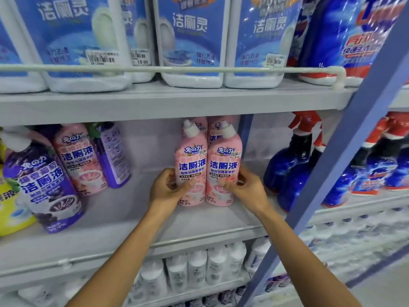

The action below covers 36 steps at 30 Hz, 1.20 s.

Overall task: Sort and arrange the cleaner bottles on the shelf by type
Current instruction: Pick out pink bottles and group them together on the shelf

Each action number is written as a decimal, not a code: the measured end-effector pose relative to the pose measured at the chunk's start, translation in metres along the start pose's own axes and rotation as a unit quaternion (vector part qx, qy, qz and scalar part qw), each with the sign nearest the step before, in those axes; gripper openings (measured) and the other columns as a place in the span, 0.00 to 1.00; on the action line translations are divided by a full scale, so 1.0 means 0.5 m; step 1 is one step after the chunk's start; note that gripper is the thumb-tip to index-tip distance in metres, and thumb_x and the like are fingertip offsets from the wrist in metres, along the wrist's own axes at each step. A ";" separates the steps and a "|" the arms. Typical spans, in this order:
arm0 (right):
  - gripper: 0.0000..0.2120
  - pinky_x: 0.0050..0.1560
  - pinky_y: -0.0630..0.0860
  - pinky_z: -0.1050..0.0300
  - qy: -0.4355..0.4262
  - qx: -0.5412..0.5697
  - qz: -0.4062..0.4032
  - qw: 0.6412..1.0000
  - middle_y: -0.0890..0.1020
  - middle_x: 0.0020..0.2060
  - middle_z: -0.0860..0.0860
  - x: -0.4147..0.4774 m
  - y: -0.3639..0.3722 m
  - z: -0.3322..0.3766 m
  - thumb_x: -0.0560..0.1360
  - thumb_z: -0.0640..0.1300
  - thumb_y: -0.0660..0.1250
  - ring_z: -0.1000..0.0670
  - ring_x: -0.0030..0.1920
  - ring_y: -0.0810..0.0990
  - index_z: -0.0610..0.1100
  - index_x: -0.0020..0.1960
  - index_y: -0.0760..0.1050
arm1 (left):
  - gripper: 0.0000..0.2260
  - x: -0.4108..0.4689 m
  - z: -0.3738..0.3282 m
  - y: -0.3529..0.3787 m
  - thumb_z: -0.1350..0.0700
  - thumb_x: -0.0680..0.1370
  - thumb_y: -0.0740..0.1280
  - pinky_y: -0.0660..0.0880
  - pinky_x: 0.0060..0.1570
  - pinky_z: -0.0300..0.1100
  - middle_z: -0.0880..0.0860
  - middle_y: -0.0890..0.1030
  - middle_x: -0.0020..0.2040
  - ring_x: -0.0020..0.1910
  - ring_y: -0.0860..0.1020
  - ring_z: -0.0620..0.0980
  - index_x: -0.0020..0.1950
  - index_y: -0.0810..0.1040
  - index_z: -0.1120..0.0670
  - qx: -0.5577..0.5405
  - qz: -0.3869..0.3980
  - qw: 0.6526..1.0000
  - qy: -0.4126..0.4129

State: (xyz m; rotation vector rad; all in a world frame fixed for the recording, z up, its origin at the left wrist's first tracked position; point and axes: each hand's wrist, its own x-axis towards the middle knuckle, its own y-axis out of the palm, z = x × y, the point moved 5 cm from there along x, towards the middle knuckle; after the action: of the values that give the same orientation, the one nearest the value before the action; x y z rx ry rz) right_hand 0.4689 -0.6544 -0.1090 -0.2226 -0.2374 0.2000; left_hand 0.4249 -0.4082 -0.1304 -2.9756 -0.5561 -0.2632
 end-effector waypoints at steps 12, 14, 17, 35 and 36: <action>0.22 0.48 0.82 0.61 0.033 -0.007 -0.015 0.999 0.86 0.53 0.54 0.120 -0.006 -0.016 0.71 0.48 0.79 0.59 0.48 0.85 0.45 0.62 0.78 | 0.12 0.056 -0.005 0.041 0.55 0.73 0.79 0.84 0.46 0.48 0.51 0.88 0.49 0.48 0.87 0.50 0.55 0.85 0.55 -0.019 -0.033 0.999 0.016; 0.22 0.41 0.79 0.68 0.030 0.007 -0.039 0.999 0.85 0.49 0.58 0.121 -0.006 -0.026 0.71 0.47 0.80 0.64 0.44 0.84 0.46 0.61 0.76 | 0.13 0.050 -0.005 0.046 0.59 0.73 0.79 0.82 0.44 0.43 0.52 0.88 0.50 0.49 0.87 0.49 0.56 0.84 0.58 -0.036 -0.036 0.998 0.027; 0.23 0.40 0.79 0.70 0.030 0.010 -0.046 0.998 0.84 0.48 0.60 0.124 -0.006 -0.036 0.71 0.47 0.80 0.66 0.44 0.84 0.45 0.62 0.76 | 0.14 0.046 -0.003 0.053 0.62 0.74 0.77 0.81 0.45 0.38 0.52 0.88 0.52 0.49 0.86 0.47 0.59 0.83 0.61 -0.056 -0.039 0.997 0.044; 0.15 0.45 0.80 0.71 -0.020 0.007 -0.095 0.995 0.84 0.49 0.59 0.124 0.013 -0.034 0.76 0.43 0.76 0.68 0.44 0.83 0.47 0.61 0.79 | 0.15 0.071 0.015 0.065 0.51 0.73 0.79 0.83 0.45 0.39 0.47 0.88 0.50 0.47 0.86 0.43 0.58 0.85 0.52 0.010 -0.105 0.994 0.031; 0.16 0.45 0.80 0.71 -0.022 0.005 -0.096 0.995 0.84 0.49 0.59 0.124 0.014 -0.035 0.76 0.43 0.76 0.69 0.44 0.83 0.46 0.62 0.79 | 0.15 0.070 0.013 0.065 0.52 0.73 0.79 0.82 0.44 0.38 0.47 0.88 0.50 0.46 0.86 0.42 0.58 0.85 0.53 0.004 -0.104 0.994 0.033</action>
State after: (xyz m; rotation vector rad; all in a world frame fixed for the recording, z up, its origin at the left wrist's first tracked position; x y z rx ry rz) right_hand 0.5314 -0.6376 -0.1142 -0.1834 -0.3006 0.0156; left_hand 0.4702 -0.4251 -0.1326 -2.8898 -0.8580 -0.3745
